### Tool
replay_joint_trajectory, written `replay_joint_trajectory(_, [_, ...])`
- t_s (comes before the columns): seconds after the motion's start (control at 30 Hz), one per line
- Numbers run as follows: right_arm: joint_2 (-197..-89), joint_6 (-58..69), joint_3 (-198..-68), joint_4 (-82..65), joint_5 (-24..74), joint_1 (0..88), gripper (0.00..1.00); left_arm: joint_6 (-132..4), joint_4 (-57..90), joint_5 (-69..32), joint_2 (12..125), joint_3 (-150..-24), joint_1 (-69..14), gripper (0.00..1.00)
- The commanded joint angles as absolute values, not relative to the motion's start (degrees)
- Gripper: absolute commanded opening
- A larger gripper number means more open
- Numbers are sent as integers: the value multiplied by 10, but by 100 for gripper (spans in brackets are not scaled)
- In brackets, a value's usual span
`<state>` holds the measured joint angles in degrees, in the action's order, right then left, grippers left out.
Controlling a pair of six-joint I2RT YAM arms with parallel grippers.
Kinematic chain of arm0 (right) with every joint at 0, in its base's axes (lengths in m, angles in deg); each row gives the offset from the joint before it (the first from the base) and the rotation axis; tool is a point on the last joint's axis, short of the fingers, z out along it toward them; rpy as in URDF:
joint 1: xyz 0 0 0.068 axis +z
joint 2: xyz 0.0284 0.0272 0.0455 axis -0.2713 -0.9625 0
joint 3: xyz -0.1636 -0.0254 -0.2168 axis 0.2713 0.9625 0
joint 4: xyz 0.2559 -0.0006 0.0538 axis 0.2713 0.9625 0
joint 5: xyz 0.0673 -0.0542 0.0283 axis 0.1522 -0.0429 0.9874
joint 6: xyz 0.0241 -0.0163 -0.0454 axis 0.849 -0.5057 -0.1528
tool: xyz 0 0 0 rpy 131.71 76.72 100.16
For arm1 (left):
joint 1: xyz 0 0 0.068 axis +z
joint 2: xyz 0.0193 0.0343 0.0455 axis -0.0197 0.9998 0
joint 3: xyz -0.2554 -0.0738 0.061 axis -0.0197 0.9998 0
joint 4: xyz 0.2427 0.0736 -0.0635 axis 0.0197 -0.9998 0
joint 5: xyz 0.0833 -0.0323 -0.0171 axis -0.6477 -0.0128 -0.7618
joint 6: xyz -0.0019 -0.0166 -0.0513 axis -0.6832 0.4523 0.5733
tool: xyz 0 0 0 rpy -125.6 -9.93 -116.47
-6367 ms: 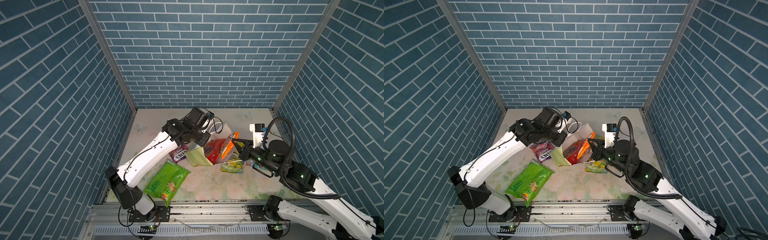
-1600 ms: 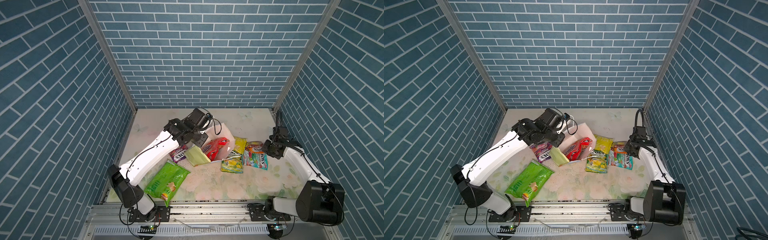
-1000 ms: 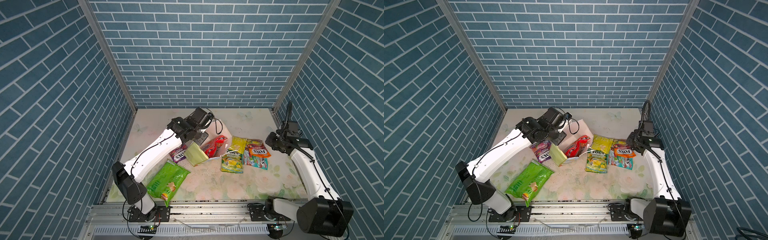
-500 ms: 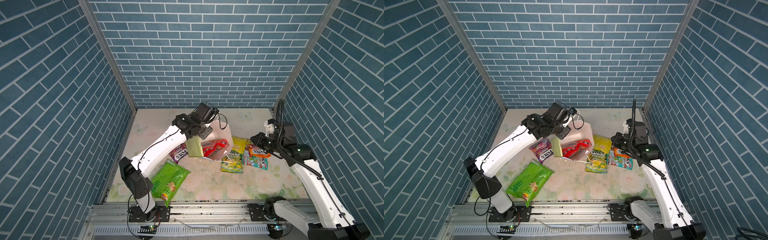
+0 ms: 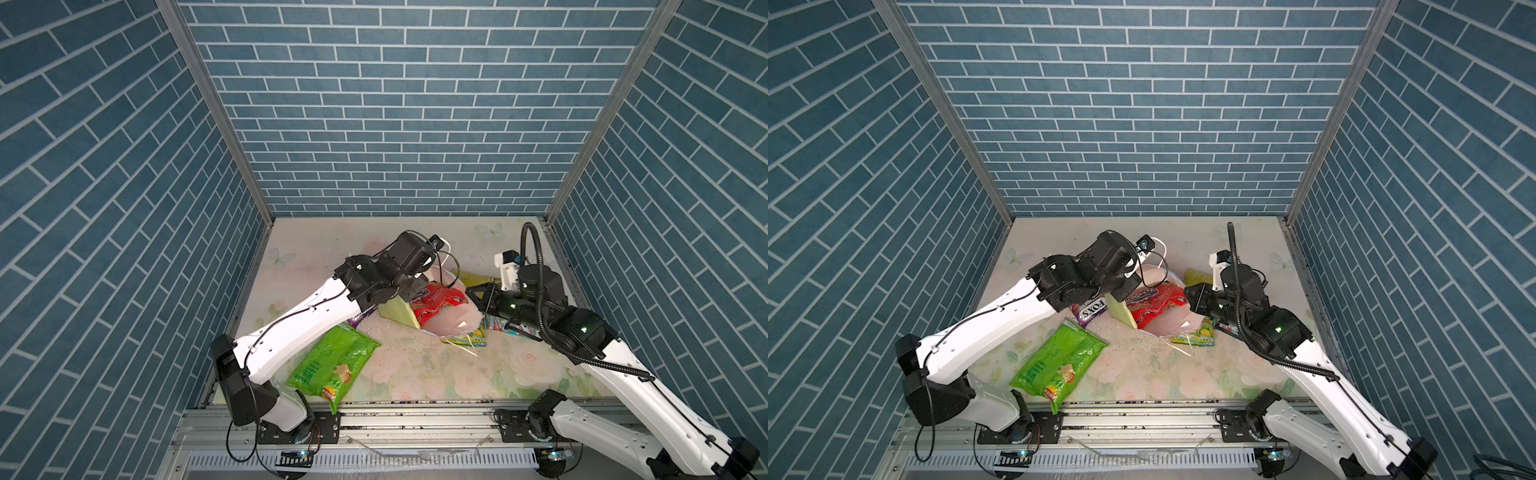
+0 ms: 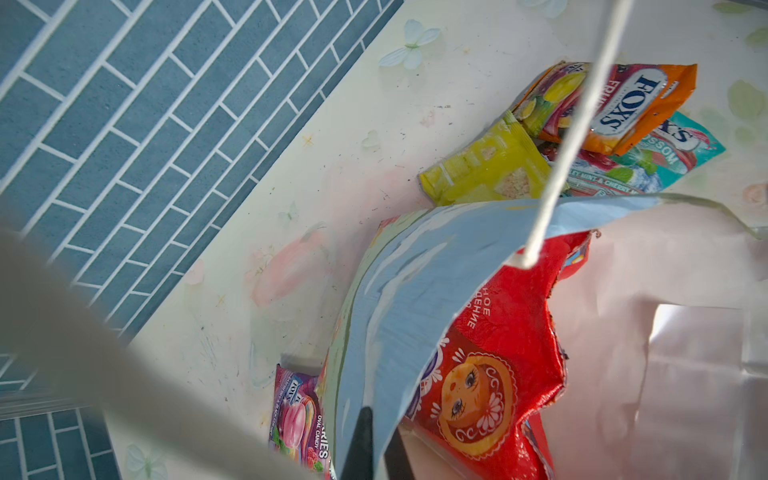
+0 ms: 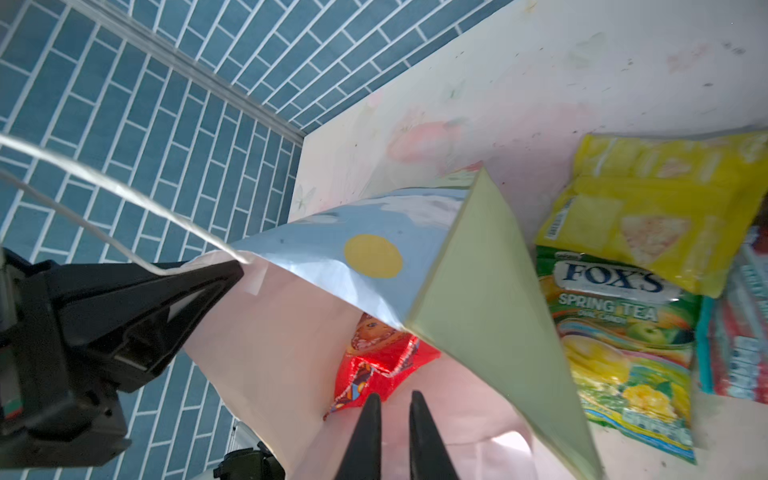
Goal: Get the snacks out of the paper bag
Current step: 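Move the right gripper back into the bag mouth toward the red pack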
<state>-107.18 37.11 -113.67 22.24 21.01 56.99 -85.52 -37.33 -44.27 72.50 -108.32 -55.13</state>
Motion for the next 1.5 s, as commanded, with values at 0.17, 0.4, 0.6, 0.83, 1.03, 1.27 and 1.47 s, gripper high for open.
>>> replay_joint_trajectory(0.17, [-1104, 462, -1083, 149, 66, 704, 14, -788, -340, -465, 675, -1047, -597, 0])
replay_joint_trajectory(0.4, [-1085, 517, -1054, 189, 7, 757, 14, -764, -343, -465, 681, -1032, -627, 0])
replay_joint_trajectory(0.6, [-1092, 590, -1058, 242, -68, 807, 15, -742, -351, -464, 669, -1025, -650, 0])
replay_joint_trajectory(0.83, [-1095, 666, -1051, 288, -105, 830, 17, -702, -381, -436, 664, -1013, -670, 0])
replay_joint_trajectory(1.03, [-1083, 691, -1039, 286, -98, 834, 19, -679, -384, -408, 669, -1001, -683, 0])
replay_joint_trajectory(1.27, [-1086, 709, -1035, 289, -87, 838, 20, -679, -376, -396, 687, -1019, -687, 0])
replay_joint_trajectory(1.47, [-1106, 712, -1039, 283, -72, 840, 20, -680, -373, -388, 689, -1018, -688, 0])
